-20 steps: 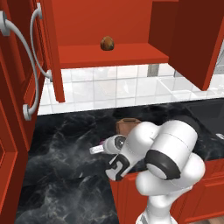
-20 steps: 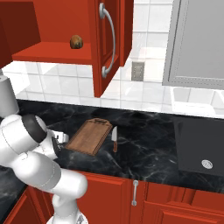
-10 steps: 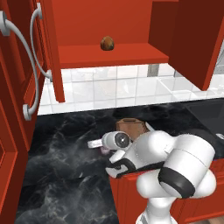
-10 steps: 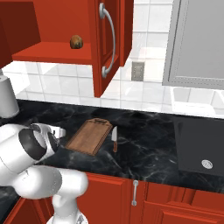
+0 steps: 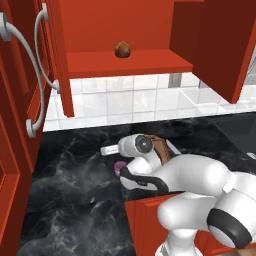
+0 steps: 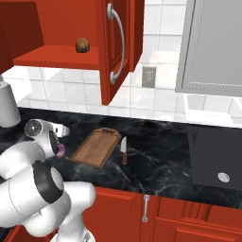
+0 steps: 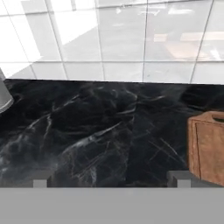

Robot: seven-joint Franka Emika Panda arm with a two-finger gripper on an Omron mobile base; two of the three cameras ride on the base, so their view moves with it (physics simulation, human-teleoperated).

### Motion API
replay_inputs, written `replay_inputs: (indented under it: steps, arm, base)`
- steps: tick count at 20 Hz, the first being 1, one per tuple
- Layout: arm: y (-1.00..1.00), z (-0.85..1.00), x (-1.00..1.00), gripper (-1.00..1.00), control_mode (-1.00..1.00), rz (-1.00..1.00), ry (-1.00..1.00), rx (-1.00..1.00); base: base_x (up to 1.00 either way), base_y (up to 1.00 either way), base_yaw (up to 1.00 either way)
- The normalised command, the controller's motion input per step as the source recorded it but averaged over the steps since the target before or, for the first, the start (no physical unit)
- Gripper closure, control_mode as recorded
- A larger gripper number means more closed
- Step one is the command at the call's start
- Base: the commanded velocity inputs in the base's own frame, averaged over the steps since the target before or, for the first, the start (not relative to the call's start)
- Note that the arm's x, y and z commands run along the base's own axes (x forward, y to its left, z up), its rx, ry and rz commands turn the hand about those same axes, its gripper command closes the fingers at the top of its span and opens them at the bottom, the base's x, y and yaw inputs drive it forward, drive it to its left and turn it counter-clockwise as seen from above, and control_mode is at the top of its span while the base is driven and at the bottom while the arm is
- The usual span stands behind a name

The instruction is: Pick the bread, place it on the cutting board, pick the jam, place it on the counter, and close the cabinet.

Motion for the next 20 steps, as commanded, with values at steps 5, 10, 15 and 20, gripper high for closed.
replay_inputs:
  steps: [5,10,15,20]
  arm:
    - [0.0,0.65,0.0,-1.0,-1.0,0.0,0.0,0.0]
    - [0.0,0.67,0.0,-1.0,-1.0,-0.01,0.0,0.0]
    - [0.0,0.72,0.0,-1.0,-1.0,-0.03,0.0,0.0]
    - [0.0,0.67,0.0,-1.0,-1.0,-0.05,0.0,0.0]
  base:
    - [0.0,0.0,0.0]
    - [0.0,0.0,0.0]
    - [0.0,0.0,0.0]
    - [0.0,0.0,0.0]
